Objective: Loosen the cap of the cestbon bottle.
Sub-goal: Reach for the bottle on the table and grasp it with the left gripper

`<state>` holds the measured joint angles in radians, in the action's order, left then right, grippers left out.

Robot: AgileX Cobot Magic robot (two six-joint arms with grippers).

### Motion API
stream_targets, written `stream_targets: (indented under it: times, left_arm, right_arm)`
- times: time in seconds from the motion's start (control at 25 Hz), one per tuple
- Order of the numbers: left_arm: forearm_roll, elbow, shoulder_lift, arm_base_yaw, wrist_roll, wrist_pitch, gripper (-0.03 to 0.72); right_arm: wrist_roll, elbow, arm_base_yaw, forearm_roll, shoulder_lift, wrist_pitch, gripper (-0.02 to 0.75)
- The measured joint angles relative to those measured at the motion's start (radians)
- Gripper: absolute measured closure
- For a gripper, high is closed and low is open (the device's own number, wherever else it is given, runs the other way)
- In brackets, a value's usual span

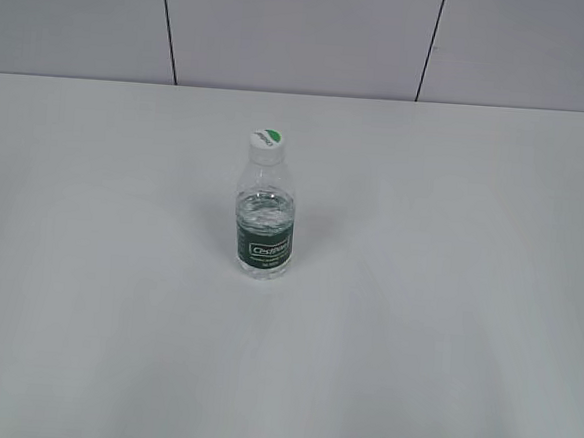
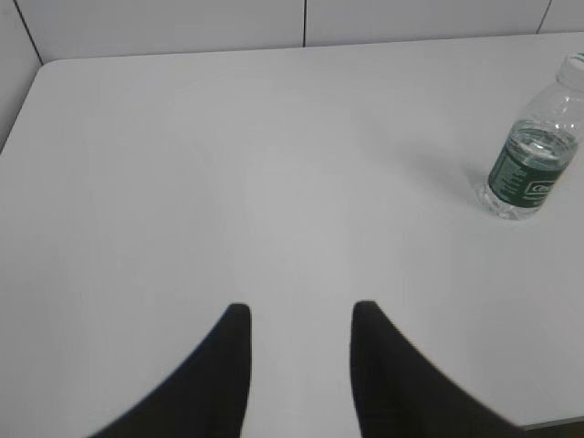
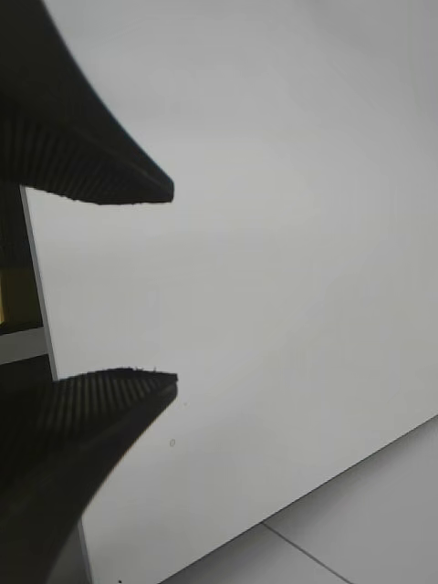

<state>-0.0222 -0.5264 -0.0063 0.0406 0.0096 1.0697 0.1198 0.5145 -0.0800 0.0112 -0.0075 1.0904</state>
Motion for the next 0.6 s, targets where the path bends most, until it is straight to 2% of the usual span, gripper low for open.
stream_targets:
  times: [0.6]
  left_arm:
    - [0.000,0.000,0.000,0.000,0.000,0.000,0.449]
  right_arm:
    - [0.000,0.000,0.000,0.000,0.000,0.000,0.297]
